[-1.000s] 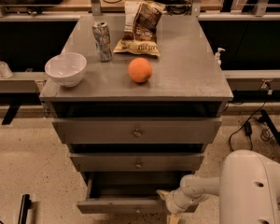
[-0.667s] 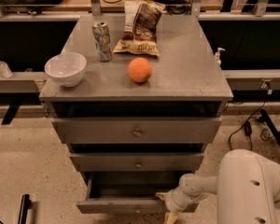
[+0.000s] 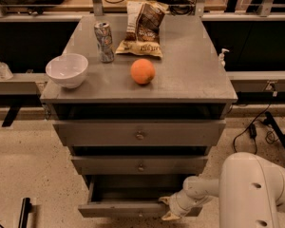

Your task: Open bottom drawer

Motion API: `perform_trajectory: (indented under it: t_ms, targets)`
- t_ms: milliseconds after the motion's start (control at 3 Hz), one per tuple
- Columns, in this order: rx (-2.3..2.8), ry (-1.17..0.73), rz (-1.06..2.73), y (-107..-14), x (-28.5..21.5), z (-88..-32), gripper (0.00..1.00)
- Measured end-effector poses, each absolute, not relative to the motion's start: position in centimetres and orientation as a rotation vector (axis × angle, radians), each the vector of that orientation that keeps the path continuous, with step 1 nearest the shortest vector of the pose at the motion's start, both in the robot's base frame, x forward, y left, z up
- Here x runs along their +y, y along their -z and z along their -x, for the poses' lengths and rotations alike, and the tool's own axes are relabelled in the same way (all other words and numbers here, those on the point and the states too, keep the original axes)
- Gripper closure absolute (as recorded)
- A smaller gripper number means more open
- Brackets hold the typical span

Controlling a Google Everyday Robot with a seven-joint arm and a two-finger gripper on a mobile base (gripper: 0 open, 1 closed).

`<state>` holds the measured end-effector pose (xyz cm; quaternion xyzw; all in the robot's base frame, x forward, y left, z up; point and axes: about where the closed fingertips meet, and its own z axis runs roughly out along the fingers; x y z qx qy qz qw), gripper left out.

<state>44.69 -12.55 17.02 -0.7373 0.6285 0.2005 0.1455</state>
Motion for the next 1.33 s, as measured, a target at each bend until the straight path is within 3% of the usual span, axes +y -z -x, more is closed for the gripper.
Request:
perform_trajectory:
  t_ms: [333,667,1000,1333]
  targets:
    - [1.812,-0.580,2.124,-17.03,-12.62,-44.59,0.87]
    - [1.812,-0.580,2.124,-17.10,-12.62,-44.60,1.00]
    - [1.812,-0.580,2.124,-17.10,-12.62,-44.60,1.00]
    - [1.812,-0.580,2.124,-17.10,-12.62,-44.60,0.82]
